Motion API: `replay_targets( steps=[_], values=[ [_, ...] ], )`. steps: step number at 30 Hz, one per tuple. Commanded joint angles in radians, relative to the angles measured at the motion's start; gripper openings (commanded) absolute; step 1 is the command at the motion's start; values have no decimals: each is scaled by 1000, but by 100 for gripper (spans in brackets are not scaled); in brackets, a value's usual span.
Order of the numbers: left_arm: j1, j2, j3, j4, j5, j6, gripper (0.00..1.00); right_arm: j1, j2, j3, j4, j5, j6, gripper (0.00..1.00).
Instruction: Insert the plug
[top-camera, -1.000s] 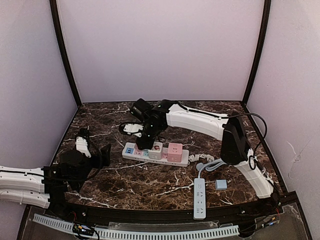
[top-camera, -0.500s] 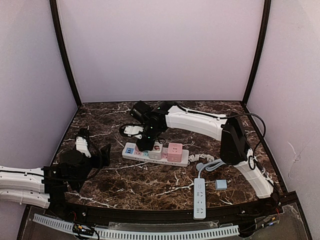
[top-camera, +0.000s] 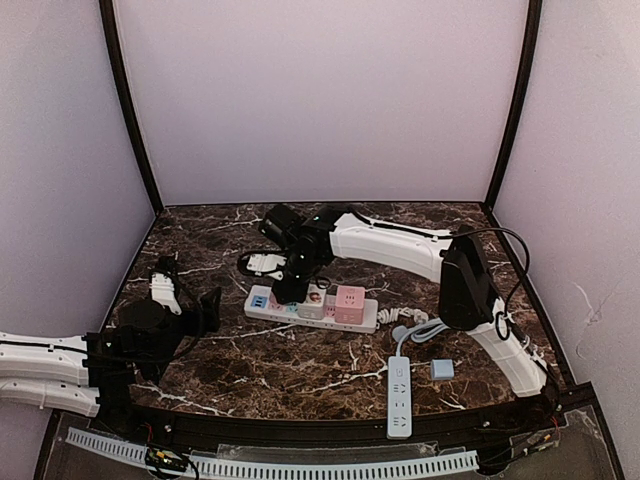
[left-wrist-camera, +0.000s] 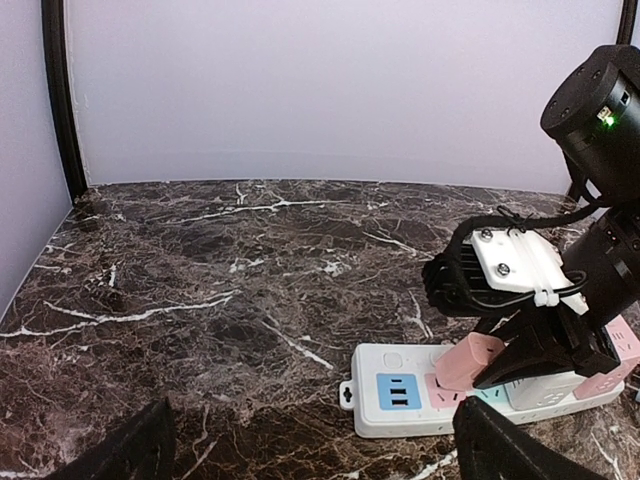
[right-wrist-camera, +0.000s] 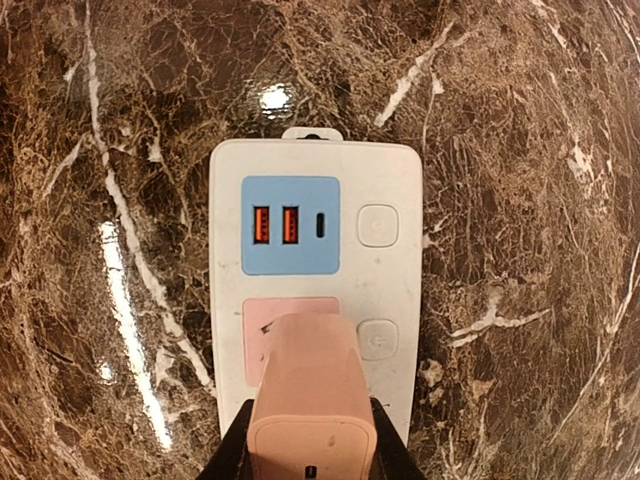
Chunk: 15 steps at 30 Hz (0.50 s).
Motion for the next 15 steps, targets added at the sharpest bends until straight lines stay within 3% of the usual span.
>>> replay_targets(
  steps=[1,15],
  values=[
    [2,-9,9,-3,-17,10,96,25,48,-34,-162,-69,-39,0],
    [2,-37,1,-14,-21,5,96,128,-171,-321,-192,-65,0,0]
  ],
)
